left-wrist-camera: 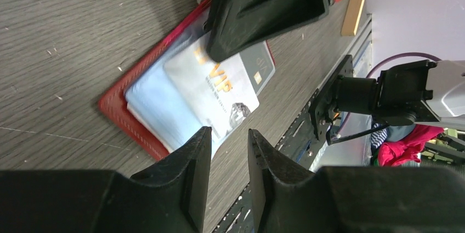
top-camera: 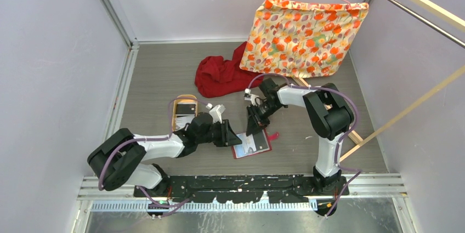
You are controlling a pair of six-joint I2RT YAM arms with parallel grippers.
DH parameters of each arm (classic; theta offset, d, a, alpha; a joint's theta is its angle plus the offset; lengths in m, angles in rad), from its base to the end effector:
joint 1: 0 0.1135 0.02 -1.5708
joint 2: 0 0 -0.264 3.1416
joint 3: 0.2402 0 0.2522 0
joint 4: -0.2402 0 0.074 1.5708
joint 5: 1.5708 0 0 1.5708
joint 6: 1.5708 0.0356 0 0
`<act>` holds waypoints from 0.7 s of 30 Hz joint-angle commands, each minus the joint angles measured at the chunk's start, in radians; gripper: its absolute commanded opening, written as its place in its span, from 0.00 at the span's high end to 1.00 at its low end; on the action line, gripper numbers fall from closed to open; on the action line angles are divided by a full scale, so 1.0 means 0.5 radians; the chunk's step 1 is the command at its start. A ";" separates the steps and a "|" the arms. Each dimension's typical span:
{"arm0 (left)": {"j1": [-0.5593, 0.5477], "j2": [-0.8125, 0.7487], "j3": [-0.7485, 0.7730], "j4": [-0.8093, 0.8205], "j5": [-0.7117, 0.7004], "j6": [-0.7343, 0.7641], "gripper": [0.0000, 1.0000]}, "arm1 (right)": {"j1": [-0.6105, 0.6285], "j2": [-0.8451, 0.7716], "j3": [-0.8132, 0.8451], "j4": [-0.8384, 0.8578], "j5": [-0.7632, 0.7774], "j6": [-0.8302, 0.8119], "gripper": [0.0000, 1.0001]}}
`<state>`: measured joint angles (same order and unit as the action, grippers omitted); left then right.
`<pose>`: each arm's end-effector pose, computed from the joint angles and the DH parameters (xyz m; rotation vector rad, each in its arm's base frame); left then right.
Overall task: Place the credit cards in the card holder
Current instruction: Insert the credit card into the card holder.
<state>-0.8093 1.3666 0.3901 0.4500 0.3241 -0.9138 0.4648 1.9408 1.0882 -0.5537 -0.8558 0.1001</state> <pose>0.1619 -0.1862 0.1485 0.0990 2.3812 -1.2887 0.2899 0.1754 0.1186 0.6052 -2.7076 -1.2780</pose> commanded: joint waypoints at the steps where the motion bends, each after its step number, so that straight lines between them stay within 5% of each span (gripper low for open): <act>1: -0.013 -0.082 0.000 0.055 0.039 -0.046 0.67 | 0.069 0.005 0.124 -0.184 0.061 -0.175 0.74; 10: -0.282 -0.067 0.107 0.187 -0.128 -0.143 0.68 | 0.079 -0.027 0.175 -0.278 0.122 -0.251 0.61; 21: -0.638 0.312 0.494 -0.144 -0.941 -0.393 0.67 | 0.083 0.001 0.158 -0.242 0.128 -0.203 0.62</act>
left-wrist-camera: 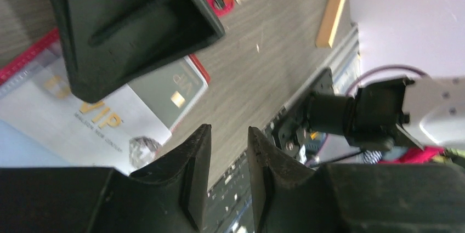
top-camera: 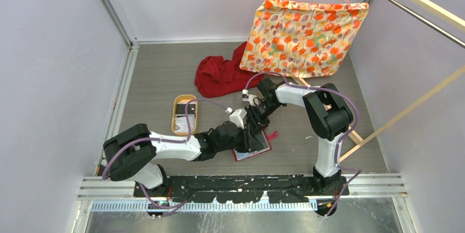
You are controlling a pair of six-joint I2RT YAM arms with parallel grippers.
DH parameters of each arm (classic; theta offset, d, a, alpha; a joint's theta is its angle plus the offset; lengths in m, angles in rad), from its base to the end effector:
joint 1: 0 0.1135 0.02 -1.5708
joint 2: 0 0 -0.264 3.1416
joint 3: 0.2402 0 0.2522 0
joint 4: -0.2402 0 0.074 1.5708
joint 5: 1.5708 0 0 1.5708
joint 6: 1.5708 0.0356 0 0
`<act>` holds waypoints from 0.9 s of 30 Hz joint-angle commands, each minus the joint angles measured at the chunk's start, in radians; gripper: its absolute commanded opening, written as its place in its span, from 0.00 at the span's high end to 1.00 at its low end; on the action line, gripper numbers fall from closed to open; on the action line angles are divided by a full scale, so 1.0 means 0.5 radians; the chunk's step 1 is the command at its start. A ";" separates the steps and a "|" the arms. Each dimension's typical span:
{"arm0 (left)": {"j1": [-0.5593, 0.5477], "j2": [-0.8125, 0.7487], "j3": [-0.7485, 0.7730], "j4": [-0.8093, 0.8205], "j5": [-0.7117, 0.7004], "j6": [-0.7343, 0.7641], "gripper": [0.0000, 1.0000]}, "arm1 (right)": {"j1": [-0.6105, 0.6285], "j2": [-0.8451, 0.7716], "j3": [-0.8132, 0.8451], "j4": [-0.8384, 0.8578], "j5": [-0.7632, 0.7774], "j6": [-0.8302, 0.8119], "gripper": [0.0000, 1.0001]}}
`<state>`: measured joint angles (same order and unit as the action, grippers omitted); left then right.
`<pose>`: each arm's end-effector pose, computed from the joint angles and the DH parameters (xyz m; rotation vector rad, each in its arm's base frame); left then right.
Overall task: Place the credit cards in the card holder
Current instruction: Insert the credit card into the card holder.
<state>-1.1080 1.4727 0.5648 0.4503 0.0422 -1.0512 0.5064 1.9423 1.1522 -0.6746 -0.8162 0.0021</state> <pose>0.1283 -0.2606 0.1717 0.0968 2.3295 -1.3023 0.2859 0.1882 0.1299 0.7573 -2.6829 -1.2035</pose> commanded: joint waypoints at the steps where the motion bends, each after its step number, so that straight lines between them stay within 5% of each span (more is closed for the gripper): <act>1: -0.063 0.140 0.196 -0.210 -0.429 -0.137 0.67 | 0.001 0.000 0.030 -0.003 0.049 -0.007 0.62; 11: -0.134 0.432 0.570 -0.806 -0.739 -0.351 0.67 | 0.002 0.003 0.029 -0.001 0.061 -0.005 0.62; 20: -0.201 0.378 0.707 -1.455 -0.957 -0.566 0.65 | 0.000 0.005 0.030 -0.004 0.067 -0.007 0.61; 27: -0.208 0.354 0.690 -1.568 -1.008 -0.627 0.64 | 0.002 -0.029 0.041 -0.020 0.022 -0.024 0.59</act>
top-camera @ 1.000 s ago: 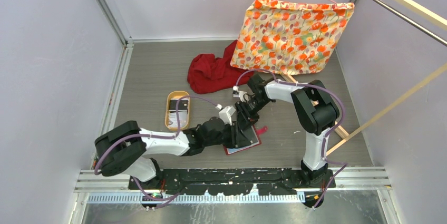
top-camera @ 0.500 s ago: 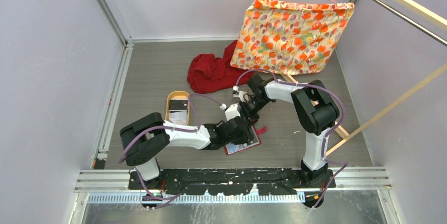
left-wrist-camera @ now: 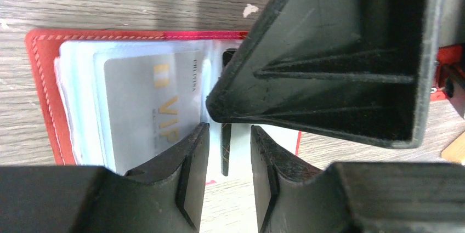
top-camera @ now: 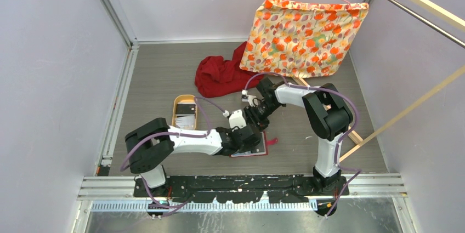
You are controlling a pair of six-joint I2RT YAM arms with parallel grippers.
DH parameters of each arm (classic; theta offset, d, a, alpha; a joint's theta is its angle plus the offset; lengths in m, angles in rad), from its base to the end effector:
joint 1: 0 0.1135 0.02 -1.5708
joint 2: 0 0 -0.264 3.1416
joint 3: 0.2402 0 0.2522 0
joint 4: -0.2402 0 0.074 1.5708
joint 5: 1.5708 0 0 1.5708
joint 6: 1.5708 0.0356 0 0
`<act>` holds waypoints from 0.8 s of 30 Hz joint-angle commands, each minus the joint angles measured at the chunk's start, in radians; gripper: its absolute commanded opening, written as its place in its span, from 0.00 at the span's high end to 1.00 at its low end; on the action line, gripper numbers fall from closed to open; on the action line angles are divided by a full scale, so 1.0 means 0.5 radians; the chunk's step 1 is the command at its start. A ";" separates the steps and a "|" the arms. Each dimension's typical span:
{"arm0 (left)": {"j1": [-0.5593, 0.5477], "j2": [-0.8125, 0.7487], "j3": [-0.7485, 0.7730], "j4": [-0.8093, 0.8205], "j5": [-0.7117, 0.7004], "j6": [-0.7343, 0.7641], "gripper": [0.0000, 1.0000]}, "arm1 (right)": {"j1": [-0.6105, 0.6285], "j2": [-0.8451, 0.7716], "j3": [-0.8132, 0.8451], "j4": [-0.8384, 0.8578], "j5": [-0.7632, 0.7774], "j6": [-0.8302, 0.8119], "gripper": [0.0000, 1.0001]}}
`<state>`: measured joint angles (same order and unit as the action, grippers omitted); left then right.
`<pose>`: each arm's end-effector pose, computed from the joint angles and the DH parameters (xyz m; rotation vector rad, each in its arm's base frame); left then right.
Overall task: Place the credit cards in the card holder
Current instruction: Insert the credit card into the card holder.
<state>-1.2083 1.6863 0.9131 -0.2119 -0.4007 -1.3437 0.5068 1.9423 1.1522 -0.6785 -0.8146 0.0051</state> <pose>0.1288 -0.3005 0.1586 -0.3264 2.5193 -0.5820 0.2855 0.1881 0.1298 0.7507 -2.6821 -1.1982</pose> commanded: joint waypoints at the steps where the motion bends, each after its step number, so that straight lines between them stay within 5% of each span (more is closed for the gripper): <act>1: -0.007 -0.095 -0.004 -0.243 -0.126 -0.018 0.64 | 0.001 -0.046 0.043 -0.018 -0.003 -0.041 0.59; 12: -0.007 -0.516 -0.129 -0.257 -0.278 0.407 0.63 | -0.001 -0.156 0.148 -0.275 -0.209 -0.421 0.57; 14: -0.006 -0.611 -0.261 -0.113 -0.237 0.631 0.55 | 0.001 -0.168 0.187 -0.405 -0.228 -0.572 0.57; 20: 0.065 -0.955 -0.665 0.327 0.021 1.105 0.06 | 0.001 -0.252 0.265 -0.665 -0.200 -0.975 0.60; 24: 0.262 -1.188 -0.871 0.608 0.414 1.214 0.04 | 0.006 -0.307 0.194 -0.519 -0.175 -0.866 0.81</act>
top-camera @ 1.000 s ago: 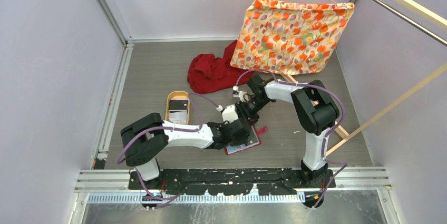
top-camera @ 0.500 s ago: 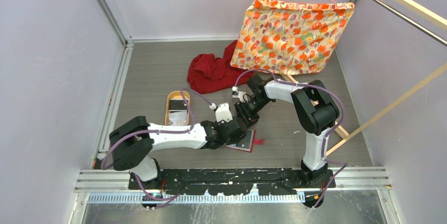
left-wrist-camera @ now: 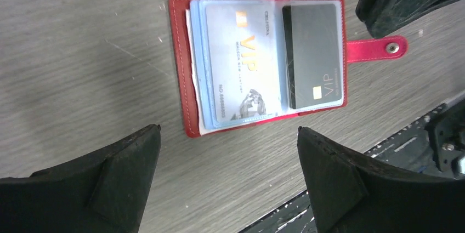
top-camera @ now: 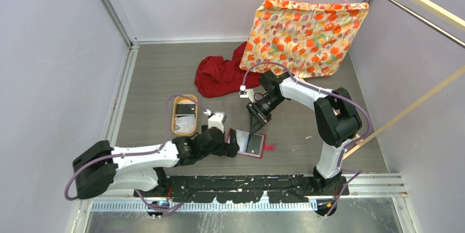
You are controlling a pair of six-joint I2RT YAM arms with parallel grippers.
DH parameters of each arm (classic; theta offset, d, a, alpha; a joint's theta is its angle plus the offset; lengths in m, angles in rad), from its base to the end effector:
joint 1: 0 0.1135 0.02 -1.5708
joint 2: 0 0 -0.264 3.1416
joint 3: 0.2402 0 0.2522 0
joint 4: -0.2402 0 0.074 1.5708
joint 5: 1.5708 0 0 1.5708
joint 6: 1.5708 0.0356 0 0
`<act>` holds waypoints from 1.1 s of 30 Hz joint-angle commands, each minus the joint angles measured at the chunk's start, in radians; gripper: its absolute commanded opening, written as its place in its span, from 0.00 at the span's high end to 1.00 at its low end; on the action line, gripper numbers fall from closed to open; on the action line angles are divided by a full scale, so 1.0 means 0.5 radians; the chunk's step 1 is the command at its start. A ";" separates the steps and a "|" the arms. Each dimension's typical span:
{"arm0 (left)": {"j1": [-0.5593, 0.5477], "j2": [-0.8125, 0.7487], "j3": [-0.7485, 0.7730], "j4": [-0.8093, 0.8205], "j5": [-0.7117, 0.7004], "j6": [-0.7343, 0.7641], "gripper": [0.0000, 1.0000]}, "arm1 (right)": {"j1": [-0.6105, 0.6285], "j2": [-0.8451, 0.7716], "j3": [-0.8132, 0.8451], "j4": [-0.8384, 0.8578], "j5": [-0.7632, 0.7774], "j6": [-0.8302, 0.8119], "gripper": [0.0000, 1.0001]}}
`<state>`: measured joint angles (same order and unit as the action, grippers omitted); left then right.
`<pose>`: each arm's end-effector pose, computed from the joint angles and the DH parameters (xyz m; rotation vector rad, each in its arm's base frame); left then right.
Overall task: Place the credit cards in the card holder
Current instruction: Insert the credit card into the card holder.
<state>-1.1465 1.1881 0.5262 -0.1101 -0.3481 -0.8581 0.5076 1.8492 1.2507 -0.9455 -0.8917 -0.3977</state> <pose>0.1051 -0.2033 0.1802 0.1659 2.3617 -0.6163 0.2761 0.1853 0.1826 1.2467 -2.5223 -1.3447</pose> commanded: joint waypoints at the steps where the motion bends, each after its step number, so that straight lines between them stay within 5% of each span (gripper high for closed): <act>1: 0.175 -0.245 -0.133 0.438 0.356 0.250 0.04 | 0.015 -0.112 -0.013 0.061 -0.014 -0.008 0.84; 7: 0.303 -0.441 -0.311 0.656 0.578 0.250 0.05 | 0.146 0.077 0.010 0.302 0.065 0.364 0.98; 33: 0.506 -0.137 -0.350 0.972 0.899 0.106 0.29 | 0.164 0.393 0.121 0.331 0.483 0.566 0.96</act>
<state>-0.9058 1.1088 0.3561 0.2974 0.0597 -0.7948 0.5919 2.0315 1.2854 -0.7826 -0.7074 -0.1089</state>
